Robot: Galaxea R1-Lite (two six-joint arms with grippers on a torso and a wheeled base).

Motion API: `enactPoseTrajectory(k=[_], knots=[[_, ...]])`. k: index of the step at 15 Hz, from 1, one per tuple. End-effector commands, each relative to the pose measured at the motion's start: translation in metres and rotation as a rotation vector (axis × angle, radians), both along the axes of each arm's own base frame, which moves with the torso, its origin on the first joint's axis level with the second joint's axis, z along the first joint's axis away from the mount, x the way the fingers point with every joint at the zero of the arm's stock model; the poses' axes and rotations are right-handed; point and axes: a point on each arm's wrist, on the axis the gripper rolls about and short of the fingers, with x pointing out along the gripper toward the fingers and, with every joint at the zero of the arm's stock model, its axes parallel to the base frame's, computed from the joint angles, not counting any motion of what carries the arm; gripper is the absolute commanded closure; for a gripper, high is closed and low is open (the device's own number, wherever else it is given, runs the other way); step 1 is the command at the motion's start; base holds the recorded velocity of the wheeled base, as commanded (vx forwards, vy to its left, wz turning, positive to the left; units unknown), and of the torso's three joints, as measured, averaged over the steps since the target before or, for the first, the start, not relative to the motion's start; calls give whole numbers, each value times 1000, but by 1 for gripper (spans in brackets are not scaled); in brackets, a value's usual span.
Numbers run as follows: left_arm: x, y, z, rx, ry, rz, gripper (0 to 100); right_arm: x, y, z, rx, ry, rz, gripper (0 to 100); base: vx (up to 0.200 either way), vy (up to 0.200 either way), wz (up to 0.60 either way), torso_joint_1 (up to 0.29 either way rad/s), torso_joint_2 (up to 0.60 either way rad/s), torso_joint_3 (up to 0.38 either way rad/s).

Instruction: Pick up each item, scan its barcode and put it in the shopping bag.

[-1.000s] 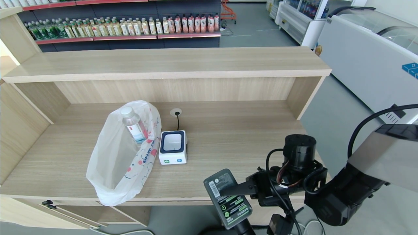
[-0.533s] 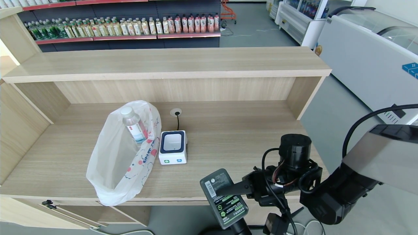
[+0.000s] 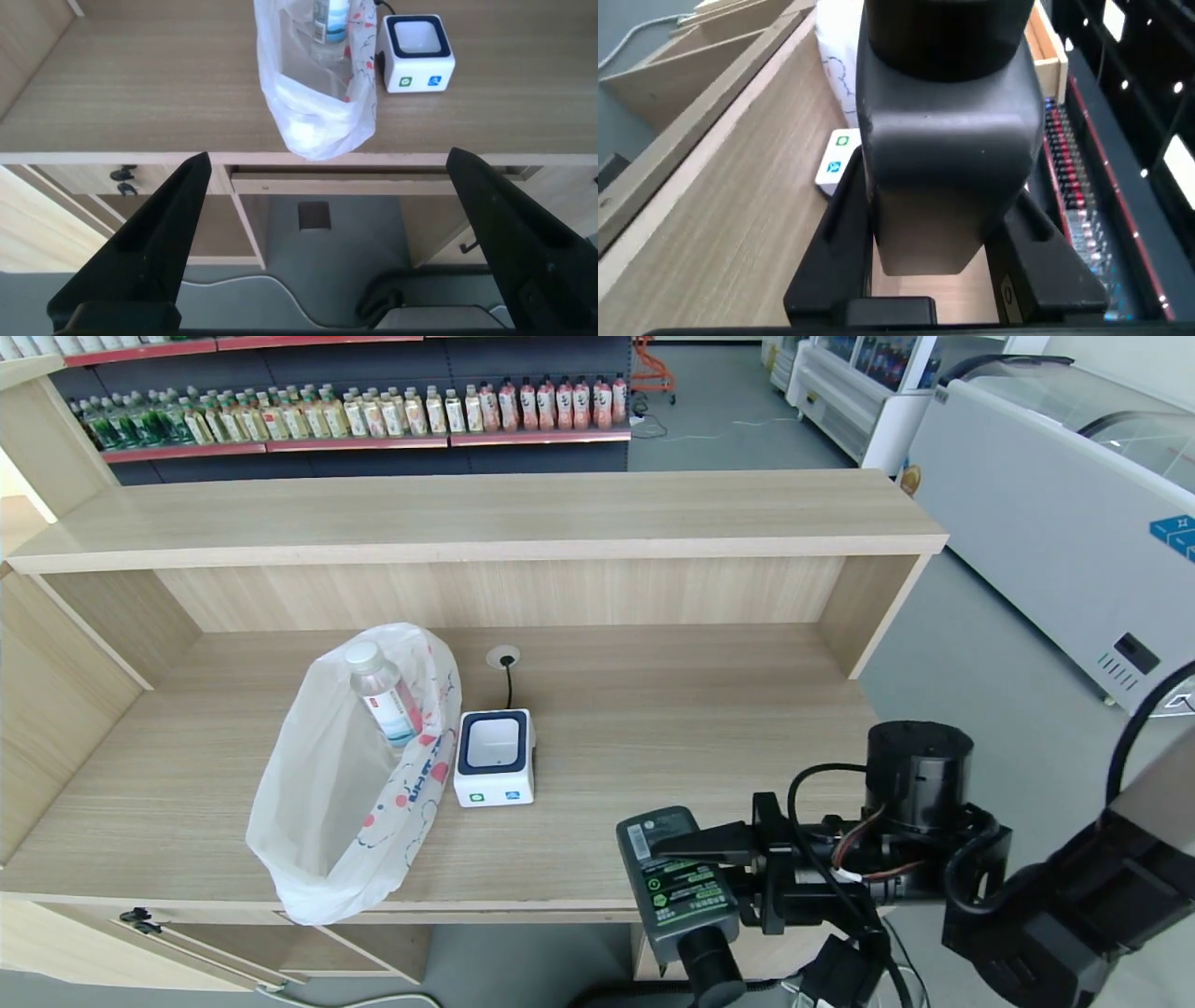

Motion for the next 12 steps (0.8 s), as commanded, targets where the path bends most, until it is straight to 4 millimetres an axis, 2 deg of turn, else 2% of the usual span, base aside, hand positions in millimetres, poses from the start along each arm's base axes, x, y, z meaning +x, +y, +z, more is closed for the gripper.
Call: enactPoseTrajectory(k=[1, 3, 4, 5, 6, 7, 8, 10, 11, 12], knots=[[0, 0, 0, 0, 0, -1, 0, -37, -28, 53, 105, 102, -152, 100, 0, 0, 0, 0, 0, 0], [0, 0, 0, 0, 0, 1, 0, -48, -61, 82, 238, 151, -491, 100, 0, 0, 0, 0, 0, 0], [0, 0, 0, 0, 0, 1, 0, -55, -68, 87, 308, 325, -619, 100, 0, 0, 0, 0, 0, 0], [0, 0, 0, 0, 0, 1, 0, -57, -71, 96, 430, 563, -663, 100, 0, 0, 0, 0, 0, 0], [0, 0, 0, 0, 0, 1, 0, -58, -76, 102, 520, 673, -699, 100, 0, 0, 0, 0, 0, 0], [0, 0, 0, 0, 0, -1, 0, -53, -91, 105, 706, 852, -882, 100, 0, 0, 0, 0, 0, 0], [0, 0, 0, 1, 0, -1, 0, -50, -95, 105, 862, 1040, -964, 100, 0, 0, 0, 0, 0, 0], [0, 0, 0, 0, 0, -1, 0, -44, -97, 108, 1183, 1398, -964, 100, 0, 0, 0, 0, 0, 0], [0, 0, 0, 1, 0, -1, 0, -43, -98, 109, 1282, 1574, -946, 100, 0, 0, 0, 0, 0, 0], [0, 0, 0, 0, 0, 1, 0, -43, -99, 110, 1331, 1661, -948, 100, 0, 0, 0, 0, 0, 0]])
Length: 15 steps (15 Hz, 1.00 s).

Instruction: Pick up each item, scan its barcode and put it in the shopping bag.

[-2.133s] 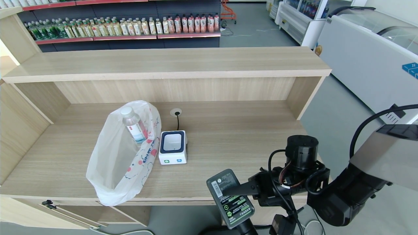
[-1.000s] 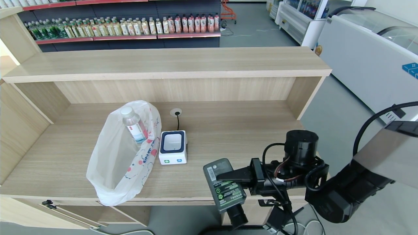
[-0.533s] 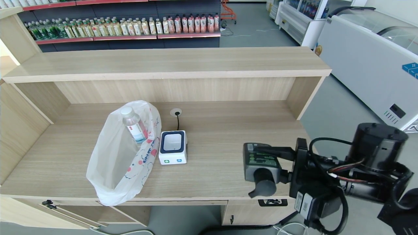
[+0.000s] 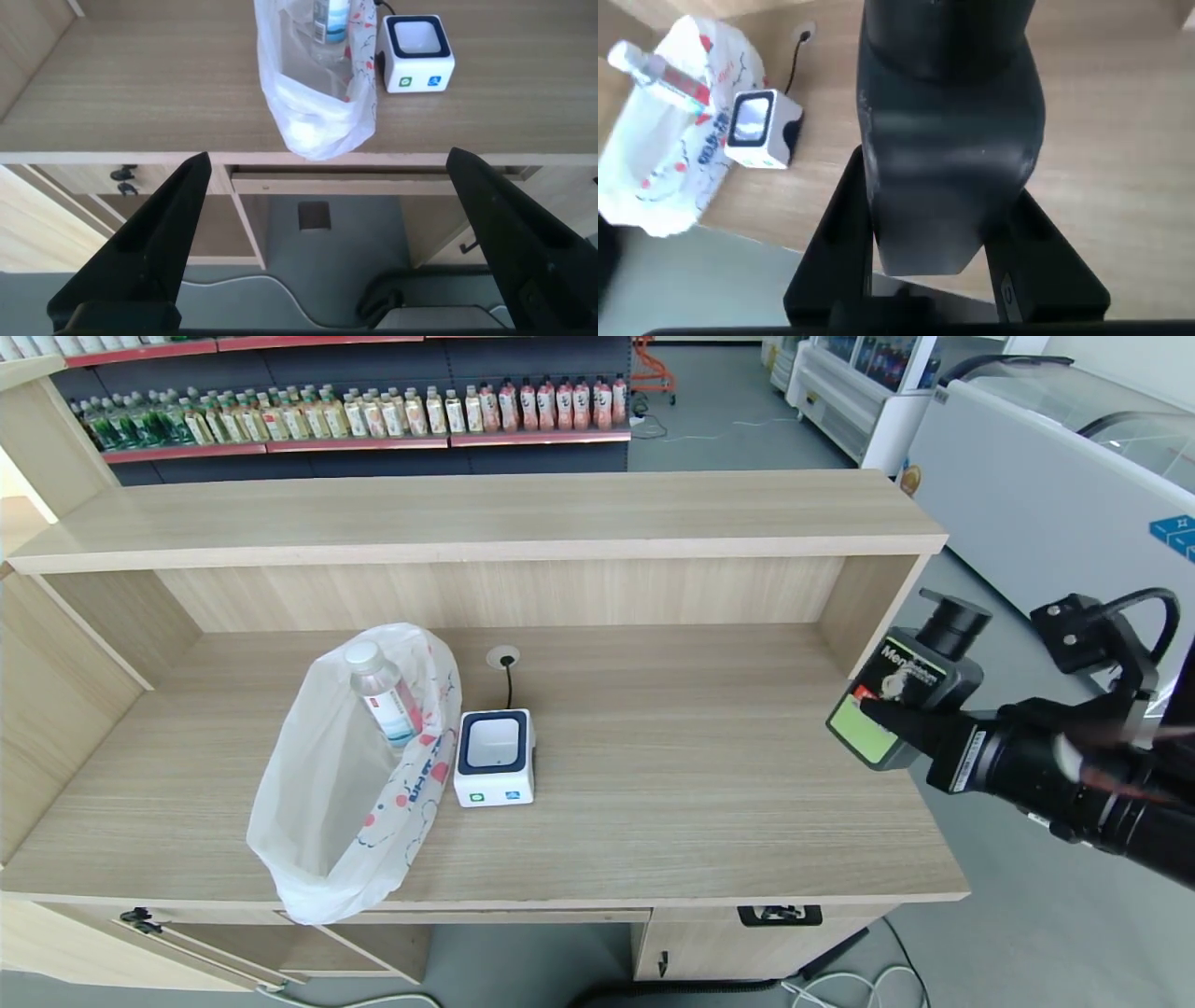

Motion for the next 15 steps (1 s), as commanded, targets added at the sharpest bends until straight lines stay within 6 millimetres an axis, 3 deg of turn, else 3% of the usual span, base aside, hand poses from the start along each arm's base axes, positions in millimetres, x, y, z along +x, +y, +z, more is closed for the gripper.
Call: enactPoseTrajectory(k=[1, 4, 12, 15], knots=[[0, 0, 0, 0, 0, -1, 0, -3, -8, 23, 298, 165, -96, 100, 0, 0, 0, 0, 0, 0], [0, 0, 0, 0, 0, 1, 0, -8, -8, 20, 369, 263, -32, 100, 0, 0, 0, 0, 0, 0], [0, 0, 0, 0, -2, 1, 0, -6, -7, 25, 374, 252, -21, 100, 0, 0, 0, 0, 0, 0], [0, 0, 0, 0, -2, 1, 0, -4, -7, 23, 372, 259, -24, 100, 0, 200, 0, 4, 1, 4]])
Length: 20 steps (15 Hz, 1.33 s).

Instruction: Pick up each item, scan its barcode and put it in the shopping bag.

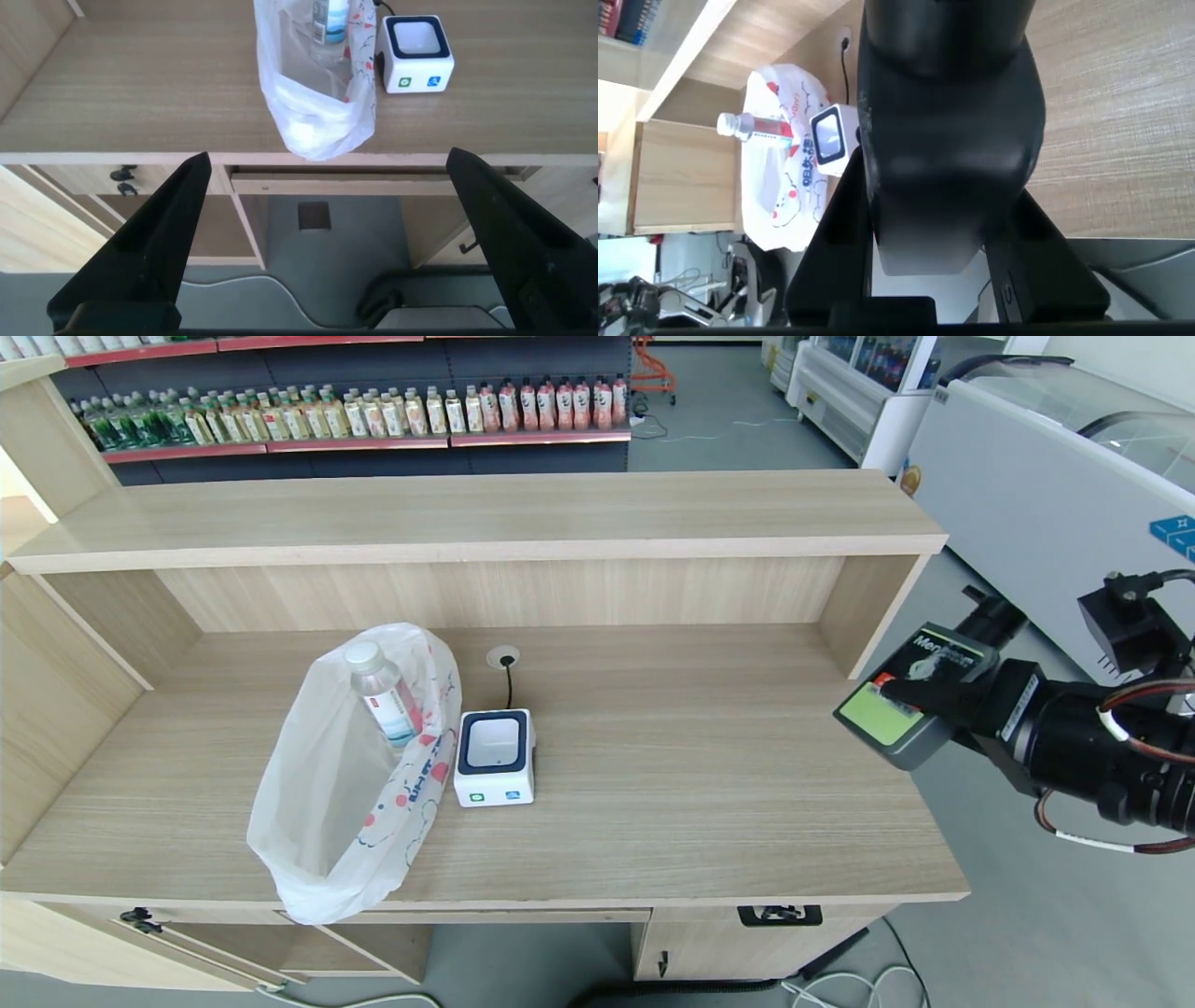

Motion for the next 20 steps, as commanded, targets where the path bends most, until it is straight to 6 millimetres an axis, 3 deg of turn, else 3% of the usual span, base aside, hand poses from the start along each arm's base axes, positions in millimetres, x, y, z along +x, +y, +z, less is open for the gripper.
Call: enactPoseTrajectory(k=[1, 7, 17, 20], knots=[[0, 0, 0, 0, -1, 0, 0, 1, 0, -1, -1, 4, -2, 100, 0, 200, 0, 7, 7, 2], [0, 0, 0, 2, 1, 1, 0, 5, 1, 4, 2, -10, -3, 100, 0, 200, 0, 3, 2, 1], [0, 0, 0, 3, 1, 1, 0, 47, 9, 11, -12, -21, -23, 100, 0, 200, 0, 3, 2, 1], [0, 0, 0, 3, 1, 1, 0, 57, 12, 9, -24, -15, -19, 100, 0, 0, 0, 0, 0, 0]])
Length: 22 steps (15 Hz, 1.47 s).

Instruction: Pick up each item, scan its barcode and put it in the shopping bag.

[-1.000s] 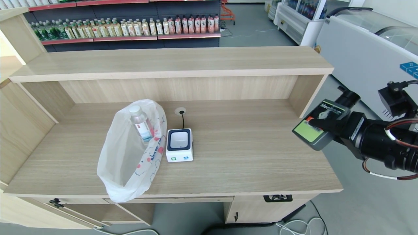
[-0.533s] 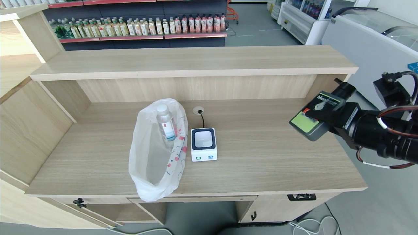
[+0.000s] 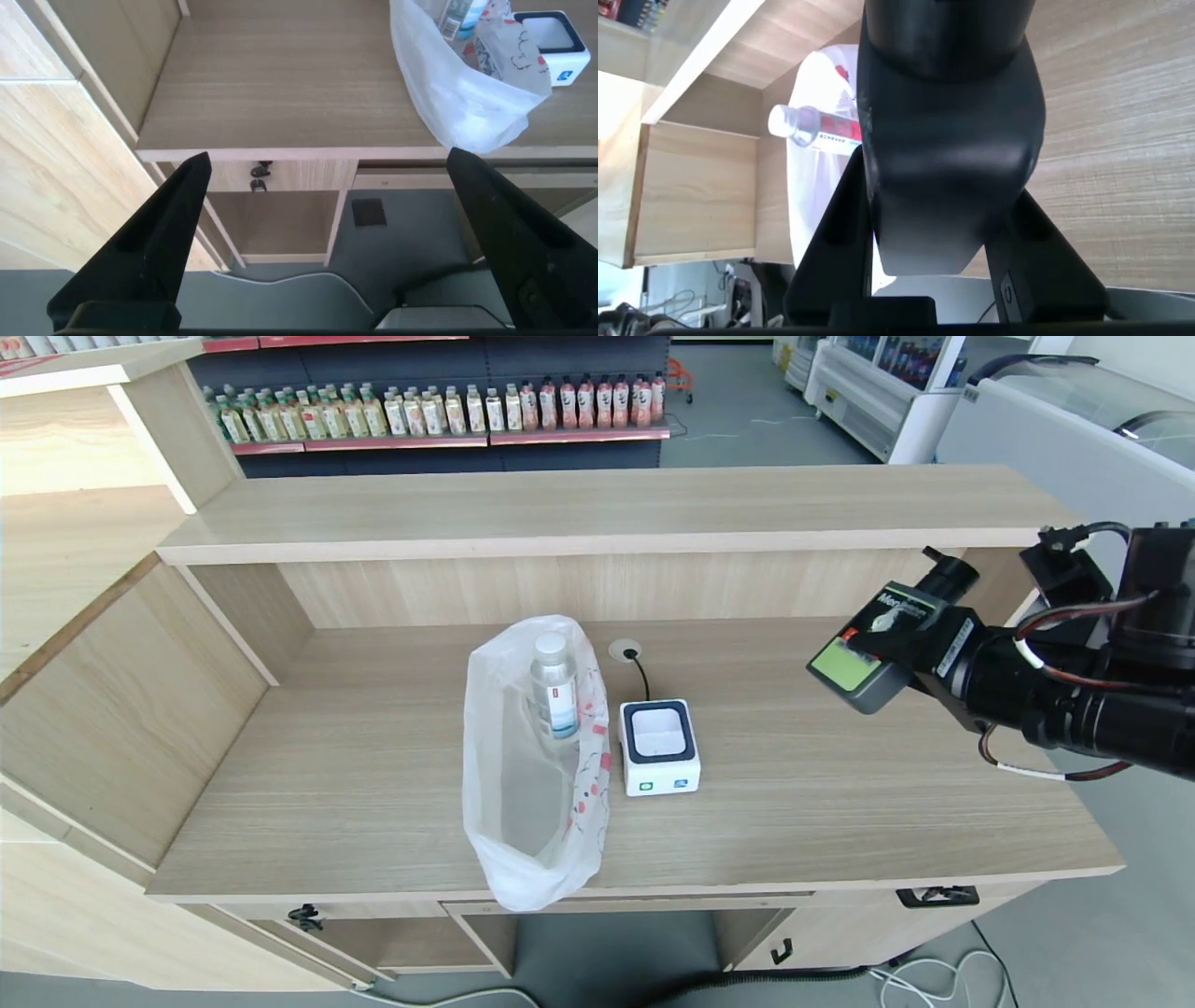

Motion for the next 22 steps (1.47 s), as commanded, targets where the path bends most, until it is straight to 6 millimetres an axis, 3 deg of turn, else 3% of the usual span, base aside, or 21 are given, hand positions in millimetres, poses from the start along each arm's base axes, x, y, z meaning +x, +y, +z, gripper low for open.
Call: enactPoseTrajectory(k=[1, 9, 11, 18, 22], knots=[[0, 0, 0, 0, 0, 1, 0, 12, 4, -9, -9, 30, 2, 100, 0, 0, 0, 0, 0, 0], [0, 0, 0, 0, 0, 1, 0, 94, 31, -80, -94, 90, 66, 100, 0, 0, 0, 0, 0, 0], [0, 0, 0, 1, 0, 1, 0, 111, 42, -90, -87, 87, 105, 100, 0, 0, 0, 0, 0, 0], [0, 0, 0, 3, 0, 1, 0, 138, 59, -95, -58, 62, 195, 100, 0, 0, 0, 0, 0, 0], [0, 0, 0, 3, 0, 1, 0, 143, 66, -103, -61, 69, 215, 100, 0, 0, 0, 0, 0, 0]])
